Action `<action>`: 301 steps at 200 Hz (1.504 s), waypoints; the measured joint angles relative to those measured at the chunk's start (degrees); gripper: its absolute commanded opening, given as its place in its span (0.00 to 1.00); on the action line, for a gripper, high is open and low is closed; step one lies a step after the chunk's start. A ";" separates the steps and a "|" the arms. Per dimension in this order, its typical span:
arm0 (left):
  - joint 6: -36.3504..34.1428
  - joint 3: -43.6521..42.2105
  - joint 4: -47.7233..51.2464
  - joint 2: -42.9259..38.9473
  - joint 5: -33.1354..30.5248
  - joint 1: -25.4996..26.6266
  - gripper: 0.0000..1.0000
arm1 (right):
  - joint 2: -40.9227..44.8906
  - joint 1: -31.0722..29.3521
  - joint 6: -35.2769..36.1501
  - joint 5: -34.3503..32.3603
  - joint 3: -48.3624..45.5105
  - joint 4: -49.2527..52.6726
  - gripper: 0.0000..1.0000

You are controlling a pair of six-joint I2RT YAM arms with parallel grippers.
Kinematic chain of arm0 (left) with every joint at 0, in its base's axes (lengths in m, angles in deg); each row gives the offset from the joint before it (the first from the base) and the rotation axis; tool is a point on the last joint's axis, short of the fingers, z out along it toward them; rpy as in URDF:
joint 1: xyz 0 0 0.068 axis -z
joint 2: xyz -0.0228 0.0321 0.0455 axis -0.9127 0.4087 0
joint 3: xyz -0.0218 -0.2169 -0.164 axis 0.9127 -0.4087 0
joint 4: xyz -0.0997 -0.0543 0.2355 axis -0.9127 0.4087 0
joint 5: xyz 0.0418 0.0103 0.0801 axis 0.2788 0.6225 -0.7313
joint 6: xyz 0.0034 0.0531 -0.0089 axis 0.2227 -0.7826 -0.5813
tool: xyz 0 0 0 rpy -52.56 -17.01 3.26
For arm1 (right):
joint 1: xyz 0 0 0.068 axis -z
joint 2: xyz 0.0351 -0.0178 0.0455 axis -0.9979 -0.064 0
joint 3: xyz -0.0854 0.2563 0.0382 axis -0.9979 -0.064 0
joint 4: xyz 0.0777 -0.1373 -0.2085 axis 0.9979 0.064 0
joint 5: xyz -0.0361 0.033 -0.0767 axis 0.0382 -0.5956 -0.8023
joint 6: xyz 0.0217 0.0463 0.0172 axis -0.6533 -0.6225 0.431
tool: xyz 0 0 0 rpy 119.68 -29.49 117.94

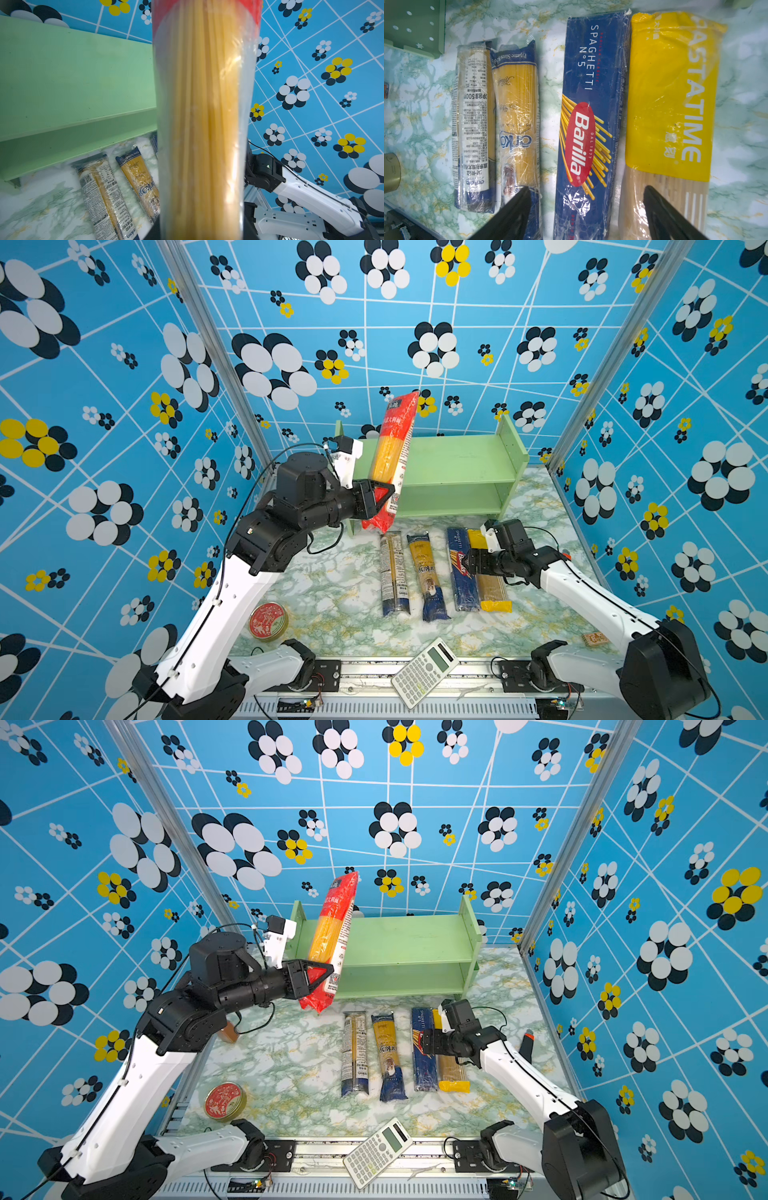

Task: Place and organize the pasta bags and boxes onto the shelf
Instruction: 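Carry the red spaghetti bag upright toward the green shelf with the left gripper, then move the upright red spaghetti bag over the shelf's top tier with the left gripper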

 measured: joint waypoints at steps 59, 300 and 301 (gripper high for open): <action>-5.53 5.88 0.09 5.05 -12.90 -2.03 0.14 | 1.40 0.00 0.11 -0.20 0.00 0.02 0.87; -13.90 20.41 6.75 27.89 -32.22 -4.39 0.18 | 3.32 0.00 0.11 -0.44 -0.79 0.17 0.87; -13.94 20.48 6.86 27.96 -32.33 -4.37 0.18 | 3.32 0.00 0.11 -0.44 -0.79 0.17 0.87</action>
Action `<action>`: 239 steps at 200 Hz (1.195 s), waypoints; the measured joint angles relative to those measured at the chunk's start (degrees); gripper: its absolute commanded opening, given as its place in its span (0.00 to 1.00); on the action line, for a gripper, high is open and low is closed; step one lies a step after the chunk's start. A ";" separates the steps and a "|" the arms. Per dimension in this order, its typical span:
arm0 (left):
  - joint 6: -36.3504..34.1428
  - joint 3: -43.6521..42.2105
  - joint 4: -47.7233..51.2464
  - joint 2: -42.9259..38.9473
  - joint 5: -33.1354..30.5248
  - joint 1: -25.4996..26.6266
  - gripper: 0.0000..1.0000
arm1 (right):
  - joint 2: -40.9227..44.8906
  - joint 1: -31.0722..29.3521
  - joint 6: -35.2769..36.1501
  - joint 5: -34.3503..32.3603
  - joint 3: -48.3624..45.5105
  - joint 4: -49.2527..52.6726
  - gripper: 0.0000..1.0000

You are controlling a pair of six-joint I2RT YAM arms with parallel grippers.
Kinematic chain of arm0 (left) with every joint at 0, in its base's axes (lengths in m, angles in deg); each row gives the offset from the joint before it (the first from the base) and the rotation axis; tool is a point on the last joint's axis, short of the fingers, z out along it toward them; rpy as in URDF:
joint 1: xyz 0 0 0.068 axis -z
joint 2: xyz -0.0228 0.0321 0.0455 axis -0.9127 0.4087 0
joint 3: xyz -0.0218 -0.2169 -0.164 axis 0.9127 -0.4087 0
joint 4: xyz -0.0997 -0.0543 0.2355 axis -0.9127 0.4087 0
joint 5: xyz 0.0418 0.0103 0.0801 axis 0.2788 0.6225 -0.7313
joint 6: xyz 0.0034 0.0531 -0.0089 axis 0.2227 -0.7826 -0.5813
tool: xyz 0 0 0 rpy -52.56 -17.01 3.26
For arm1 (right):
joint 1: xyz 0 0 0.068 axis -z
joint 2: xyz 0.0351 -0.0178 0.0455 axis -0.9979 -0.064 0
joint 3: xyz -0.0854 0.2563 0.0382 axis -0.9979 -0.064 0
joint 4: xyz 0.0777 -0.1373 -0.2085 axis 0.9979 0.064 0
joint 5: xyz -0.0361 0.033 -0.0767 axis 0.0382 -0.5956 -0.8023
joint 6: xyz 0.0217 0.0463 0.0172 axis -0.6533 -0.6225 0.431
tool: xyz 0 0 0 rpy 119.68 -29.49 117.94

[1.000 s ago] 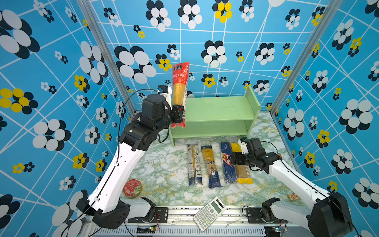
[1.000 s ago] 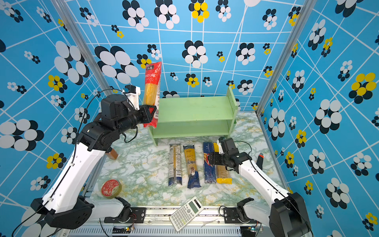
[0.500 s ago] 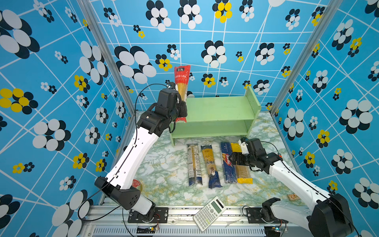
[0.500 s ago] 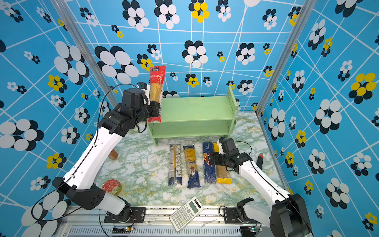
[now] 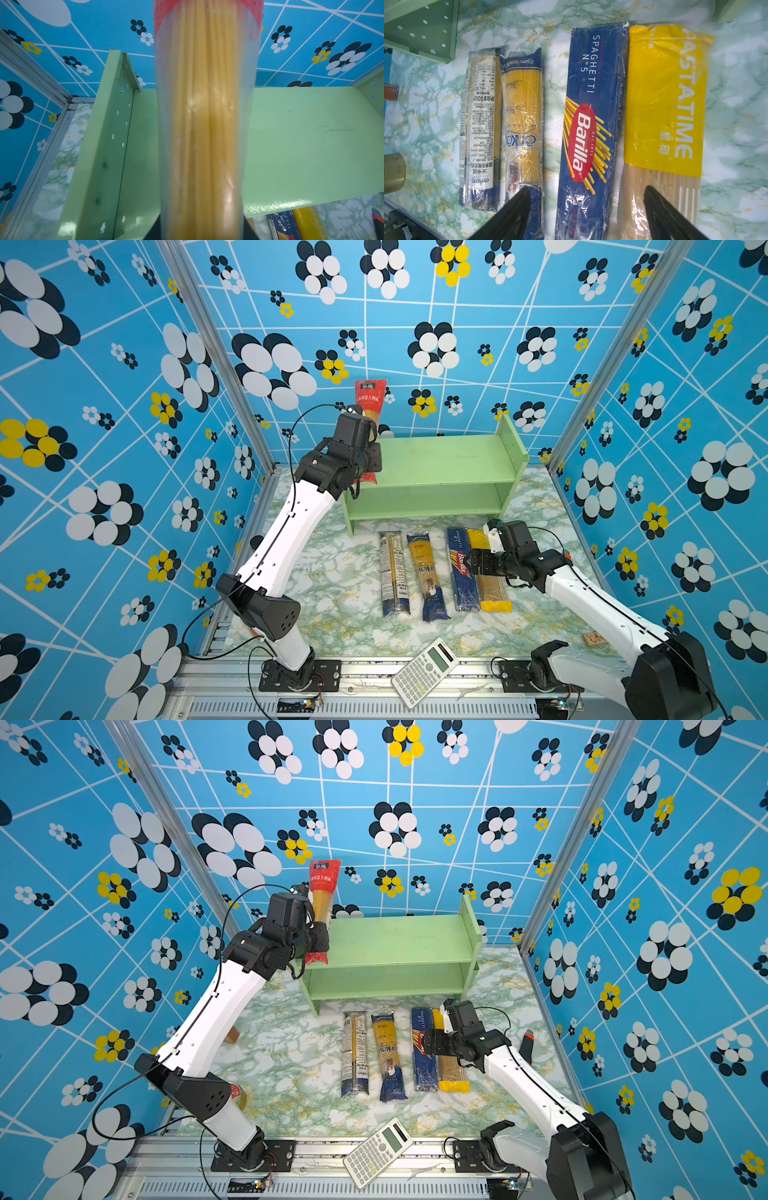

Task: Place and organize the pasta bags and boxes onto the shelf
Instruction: 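Move the upright red spaghetti bag over the shelf's top tier with the left gripper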

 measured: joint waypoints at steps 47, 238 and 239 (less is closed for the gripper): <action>-1.95 3.43 2.14 1.77 -3.19 0.24 0.19 | 0.00 0.00 0.00 0.02 -0.55 -0.07 0.87; -5.81 7.39 5.53 7.32 -12.13 2.23 0.22 | 0.00 0.00 0.33 0.04 -1.88 -0.44 0.88; -5.81 7.39 5.55 7.34 -12.17 2.23 0.22 | 0.00 0.00 0.35 0.04 -1.88 -0.44 0.88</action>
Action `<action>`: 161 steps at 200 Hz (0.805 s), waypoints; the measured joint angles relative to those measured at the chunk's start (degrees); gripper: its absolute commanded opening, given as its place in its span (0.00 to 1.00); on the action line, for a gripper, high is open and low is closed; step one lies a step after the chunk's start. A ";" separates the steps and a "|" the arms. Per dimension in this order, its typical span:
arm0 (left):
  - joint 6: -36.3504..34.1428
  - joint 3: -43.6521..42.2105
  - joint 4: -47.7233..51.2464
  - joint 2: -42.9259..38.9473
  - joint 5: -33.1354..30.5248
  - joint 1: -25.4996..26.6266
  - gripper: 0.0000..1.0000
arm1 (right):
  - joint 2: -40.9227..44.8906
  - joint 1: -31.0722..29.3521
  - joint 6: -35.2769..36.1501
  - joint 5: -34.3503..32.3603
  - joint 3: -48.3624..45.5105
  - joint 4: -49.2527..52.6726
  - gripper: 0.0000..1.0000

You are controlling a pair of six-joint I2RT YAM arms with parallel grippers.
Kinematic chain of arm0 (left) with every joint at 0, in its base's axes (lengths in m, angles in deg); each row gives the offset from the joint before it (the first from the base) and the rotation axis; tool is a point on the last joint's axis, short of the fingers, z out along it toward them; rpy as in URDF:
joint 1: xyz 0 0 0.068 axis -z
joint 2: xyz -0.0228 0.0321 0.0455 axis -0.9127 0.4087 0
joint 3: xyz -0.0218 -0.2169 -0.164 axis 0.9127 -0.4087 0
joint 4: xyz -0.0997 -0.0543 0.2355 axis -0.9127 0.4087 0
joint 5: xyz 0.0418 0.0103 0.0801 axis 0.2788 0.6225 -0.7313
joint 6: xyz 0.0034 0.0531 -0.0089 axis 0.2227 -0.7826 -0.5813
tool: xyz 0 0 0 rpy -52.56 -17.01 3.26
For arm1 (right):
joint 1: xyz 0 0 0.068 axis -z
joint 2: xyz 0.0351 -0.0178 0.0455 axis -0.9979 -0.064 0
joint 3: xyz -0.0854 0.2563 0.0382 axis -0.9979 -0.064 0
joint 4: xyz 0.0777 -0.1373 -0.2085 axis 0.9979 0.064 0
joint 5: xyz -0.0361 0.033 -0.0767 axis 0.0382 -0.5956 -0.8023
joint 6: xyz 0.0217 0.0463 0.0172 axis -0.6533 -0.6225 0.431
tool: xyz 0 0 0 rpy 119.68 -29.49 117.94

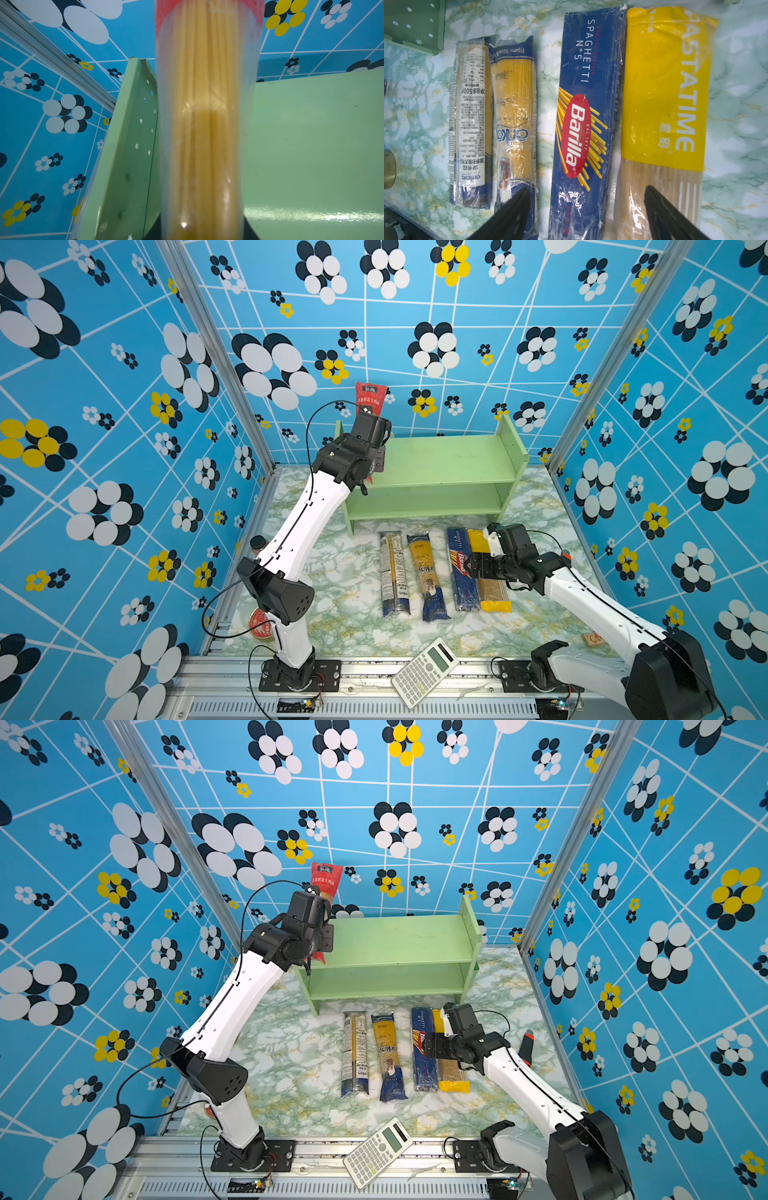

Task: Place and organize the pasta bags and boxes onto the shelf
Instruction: 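Move the upright red spaghetti bag over the shelf's top tier with the left gripper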

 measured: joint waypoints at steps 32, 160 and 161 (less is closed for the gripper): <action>0.02 0.11 1.31 0.33 -0.72 0.04 0.22 | 0.00 0.00 0.74 0.00 0.00 0.02 0.88; 2.64 1.62 3.67 3.54 -0.72 0.26 0.24 | 0.00 0.00 0.79 0.00 0.00 0.04 0.89; 2.69 1.62 3.72 3.54 -0.70 0.26 0.24 | 0.00 0.00 0.79 0.00 0.00 0.04 0.88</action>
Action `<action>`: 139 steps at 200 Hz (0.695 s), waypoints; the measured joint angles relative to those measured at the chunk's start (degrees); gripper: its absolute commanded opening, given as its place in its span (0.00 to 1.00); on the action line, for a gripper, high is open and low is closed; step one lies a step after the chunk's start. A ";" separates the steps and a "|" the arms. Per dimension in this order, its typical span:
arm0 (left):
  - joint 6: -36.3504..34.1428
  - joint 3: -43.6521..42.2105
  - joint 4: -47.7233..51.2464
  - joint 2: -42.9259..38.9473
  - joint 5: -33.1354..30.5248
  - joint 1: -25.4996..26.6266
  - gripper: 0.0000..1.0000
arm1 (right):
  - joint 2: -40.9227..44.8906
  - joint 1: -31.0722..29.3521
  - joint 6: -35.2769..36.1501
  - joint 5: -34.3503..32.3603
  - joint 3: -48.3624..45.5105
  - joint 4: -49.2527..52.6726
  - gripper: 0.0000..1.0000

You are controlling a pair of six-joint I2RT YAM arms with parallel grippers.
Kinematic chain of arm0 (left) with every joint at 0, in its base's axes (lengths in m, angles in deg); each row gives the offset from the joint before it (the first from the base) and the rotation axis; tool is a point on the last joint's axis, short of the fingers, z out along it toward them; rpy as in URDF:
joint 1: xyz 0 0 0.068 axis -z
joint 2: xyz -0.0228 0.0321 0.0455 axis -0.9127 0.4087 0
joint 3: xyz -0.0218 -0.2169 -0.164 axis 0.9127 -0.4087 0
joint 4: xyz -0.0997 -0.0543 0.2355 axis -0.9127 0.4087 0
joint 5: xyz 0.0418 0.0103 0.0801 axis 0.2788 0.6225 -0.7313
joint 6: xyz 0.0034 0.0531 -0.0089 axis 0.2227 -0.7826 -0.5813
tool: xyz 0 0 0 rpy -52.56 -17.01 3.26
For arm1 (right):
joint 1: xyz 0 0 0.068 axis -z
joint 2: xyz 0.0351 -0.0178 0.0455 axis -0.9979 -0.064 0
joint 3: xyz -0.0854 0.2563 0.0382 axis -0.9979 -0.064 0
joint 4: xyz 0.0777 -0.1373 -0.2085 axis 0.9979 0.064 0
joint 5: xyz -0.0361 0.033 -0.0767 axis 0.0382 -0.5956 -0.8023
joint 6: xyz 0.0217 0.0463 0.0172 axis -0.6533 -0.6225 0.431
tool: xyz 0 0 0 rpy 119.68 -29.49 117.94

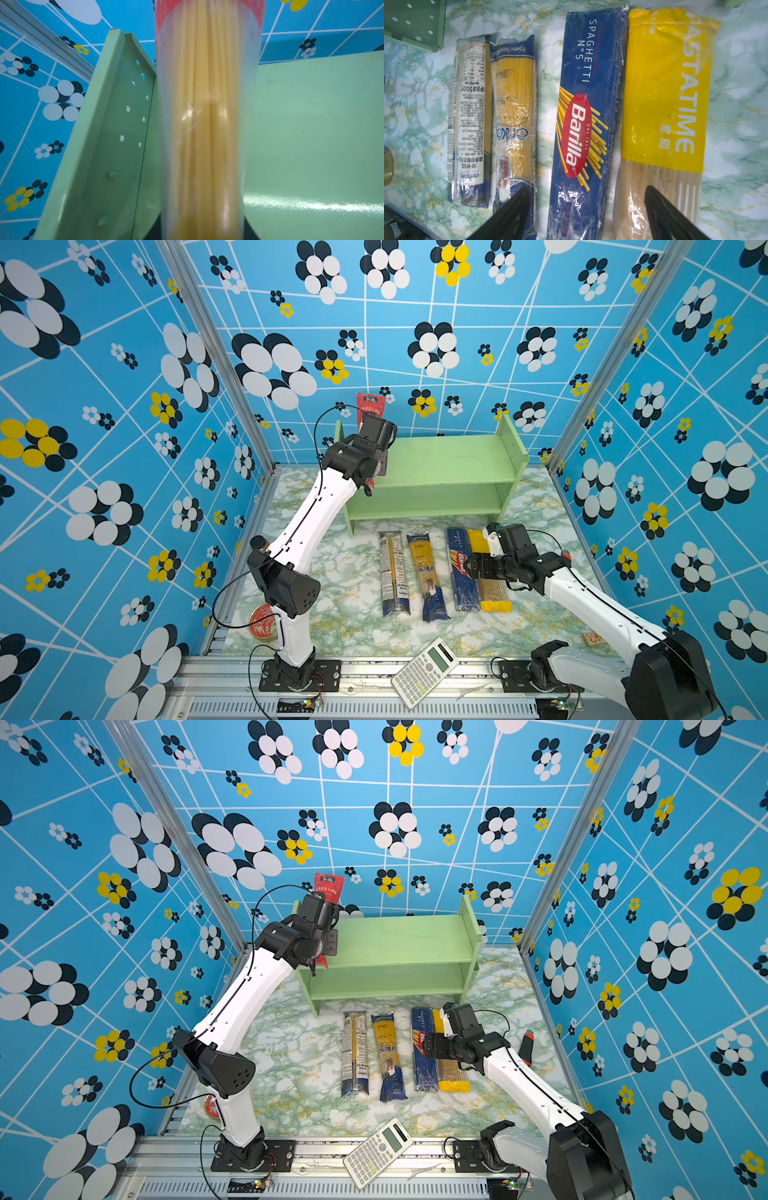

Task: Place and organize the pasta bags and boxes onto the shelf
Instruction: 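Move the upright red spaghetti bag over the shelf's top tier with the left gripper, then lower the red spaghetti bag onto the shelf's top tier with the left gripper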

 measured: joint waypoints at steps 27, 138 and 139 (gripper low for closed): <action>1.03 0.00 0.57 0.11 0.68 0.04 0.24 | 0.00 0.00 0.00 0.00 0.00 0.00 0.89; 2.54 0.57 0.72 0.96 1.36 0.17 0.25 | 0.00 0.00 0.00 0.00 -0.02 0.00 0.89; 2.54 0.57 0.72 0.96 1.36 0.17 0.25 | 0.00 0.00 0.00 0.00 -0.02 -0.02 0.89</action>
